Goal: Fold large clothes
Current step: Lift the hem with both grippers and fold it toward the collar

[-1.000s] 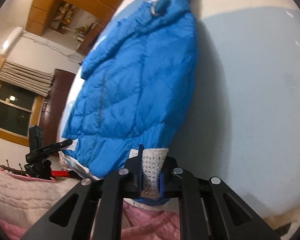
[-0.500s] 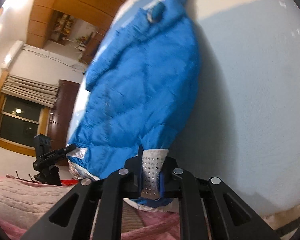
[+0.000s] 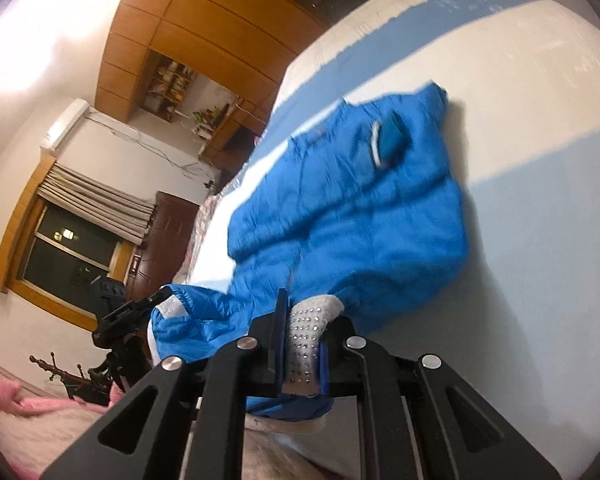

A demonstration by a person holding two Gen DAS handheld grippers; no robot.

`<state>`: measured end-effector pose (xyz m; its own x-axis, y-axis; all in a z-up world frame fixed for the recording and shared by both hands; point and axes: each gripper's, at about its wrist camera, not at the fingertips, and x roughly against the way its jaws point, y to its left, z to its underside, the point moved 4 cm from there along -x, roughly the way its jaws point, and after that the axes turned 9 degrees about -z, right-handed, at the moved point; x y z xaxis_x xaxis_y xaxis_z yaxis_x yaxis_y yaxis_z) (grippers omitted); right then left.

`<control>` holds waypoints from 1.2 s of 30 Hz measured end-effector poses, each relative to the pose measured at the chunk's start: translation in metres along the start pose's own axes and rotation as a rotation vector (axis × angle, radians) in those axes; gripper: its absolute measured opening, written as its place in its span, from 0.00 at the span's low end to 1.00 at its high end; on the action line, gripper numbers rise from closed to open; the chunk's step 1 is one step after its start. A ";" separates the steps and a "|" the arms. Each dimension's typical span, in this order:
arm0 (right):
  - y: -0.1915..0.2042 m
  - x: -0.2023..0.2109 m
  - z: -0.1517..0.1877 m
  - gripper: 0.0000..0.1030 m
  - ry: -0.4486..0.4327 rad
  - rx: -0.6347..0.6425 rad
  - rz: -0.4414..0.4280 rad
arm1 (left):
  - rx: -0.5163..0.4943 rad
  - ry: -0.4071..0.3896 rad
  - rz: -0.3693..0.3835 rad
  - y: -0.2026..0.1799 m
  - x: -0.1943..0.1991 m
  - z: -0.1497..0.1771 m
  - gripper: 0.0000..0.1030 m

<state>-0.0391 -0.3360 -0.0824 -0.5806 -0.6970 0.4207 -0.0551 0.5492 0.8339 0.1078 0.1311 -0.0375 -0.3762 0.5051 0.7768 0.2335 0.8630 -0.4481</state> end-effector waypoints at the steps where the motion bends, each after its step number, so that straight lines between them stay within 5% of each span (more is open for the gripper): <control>1: 0.000 -0.001 -0.011 0.11 0.000 0.007 0.005 | 0.004 -0.009 0.014 0.000 -0.003 -0.013 0.15; 14: -0.014 -0.055 -0.144 0.11 0.013 0.000 0.031 | 0.024 -0.044 0.029 0.002 -0.071 -0.137 0.16; 22: -0.051 -0.107 -0.209 0.11 0.058 -0.043 0.058 | 0.070 -0.006 -0.028 0.018 -0.132 -0.188 0.16; 29: -0.114 -0.156 -0.237 0.13 0.110 -0.152 0.134 | 0.129 0.096 -0.128 0.054 -0.209 -0.212 0.18; 36: -0.152 -0.170 -0.240 0.15 0.115 -0.244 0.120 | 0.187 0.146 -0.101 0.075 -0.239 -0.217 0.21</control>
<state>0.2634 -0.4115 -0.1946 -0.4744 -0.6894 0.5475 0.2130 0.5135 0.8312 0.4102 0.0726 -0.1605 -0.2525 0.4209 0.8713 0.0264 0.9031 -0.4286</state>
